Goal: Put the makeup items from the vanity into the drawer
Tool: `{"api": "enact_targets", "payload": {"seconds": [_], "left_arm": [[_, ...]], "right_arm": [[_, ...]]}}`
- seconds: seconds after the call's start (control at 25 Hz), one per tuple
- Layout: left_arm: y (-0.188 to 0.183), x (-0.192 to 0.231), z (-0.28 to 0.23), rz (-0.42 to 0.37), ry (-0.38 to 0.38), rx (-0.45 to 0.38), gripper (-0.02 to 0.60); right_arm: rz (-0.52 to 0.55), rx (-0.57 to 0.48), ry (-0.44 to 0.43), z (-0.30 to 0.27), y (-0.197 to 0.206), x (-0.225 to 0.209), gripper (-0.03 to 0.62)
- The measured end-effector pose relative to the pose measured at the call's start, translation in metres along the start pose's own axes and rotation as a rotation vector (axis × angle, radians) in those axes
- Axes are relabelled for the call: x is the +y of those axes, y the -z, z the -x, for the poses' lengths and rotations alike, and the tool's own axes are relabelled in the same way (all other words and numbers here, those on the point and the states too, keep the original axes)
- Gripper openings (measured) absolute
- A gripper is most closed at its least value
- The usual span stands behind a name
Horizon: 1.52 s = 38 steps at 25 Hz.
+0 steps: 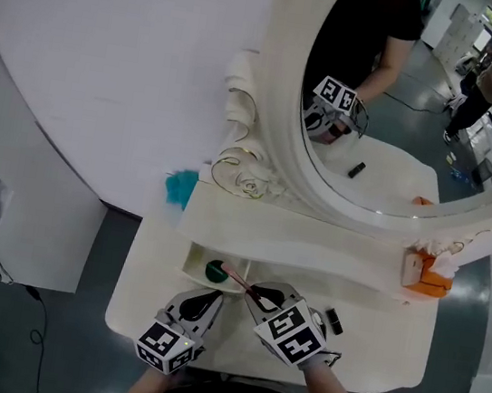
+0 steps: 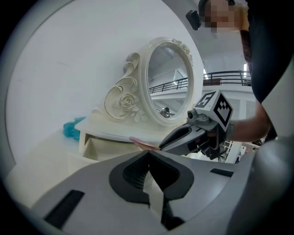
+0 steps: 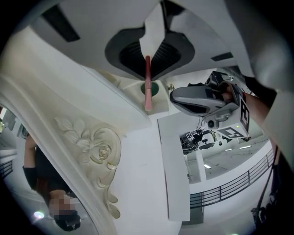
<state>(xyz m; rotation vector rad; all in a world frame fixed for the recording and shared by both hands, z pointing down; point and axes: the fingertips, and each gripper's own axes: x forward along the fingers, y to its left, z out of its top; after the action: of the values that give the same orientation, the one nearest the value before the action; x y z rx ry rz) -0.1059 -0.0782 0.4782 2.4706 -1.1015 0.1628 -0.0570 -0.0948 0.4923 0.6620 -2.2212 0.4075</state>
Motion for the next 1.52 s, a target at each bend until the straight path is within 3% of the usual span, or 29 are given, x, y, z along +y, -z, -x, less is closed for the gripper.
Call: {"api": "enact_targets", "payload": {"seconds": [0.28,0.72,1.2,1.52], "left_arm": [[-0.002,0.019,0.007,0.023,0.003,0.001,0.014],[-0.003,0.040,0.013,0.068,0.027,0.001,0.014],[-0.020,0.044,0.011,0.007,0.091,-0.015,0.014],[-0.023,0.049,0.014,0.006,0.097,-0.020,0.014]], "right_arm": [[0.062,0.028,-0.012,-0.018,-0.021,0.008,0.051],[0.075,0.082,-0.030,-0.043,-0.034,0.015,0.051],[0.092,0.191,0.014,-0.063,-0.035,0.008,0.051],[0.076,0.231,0.035,-0.074,-0.035,0.006,0.051]]}}
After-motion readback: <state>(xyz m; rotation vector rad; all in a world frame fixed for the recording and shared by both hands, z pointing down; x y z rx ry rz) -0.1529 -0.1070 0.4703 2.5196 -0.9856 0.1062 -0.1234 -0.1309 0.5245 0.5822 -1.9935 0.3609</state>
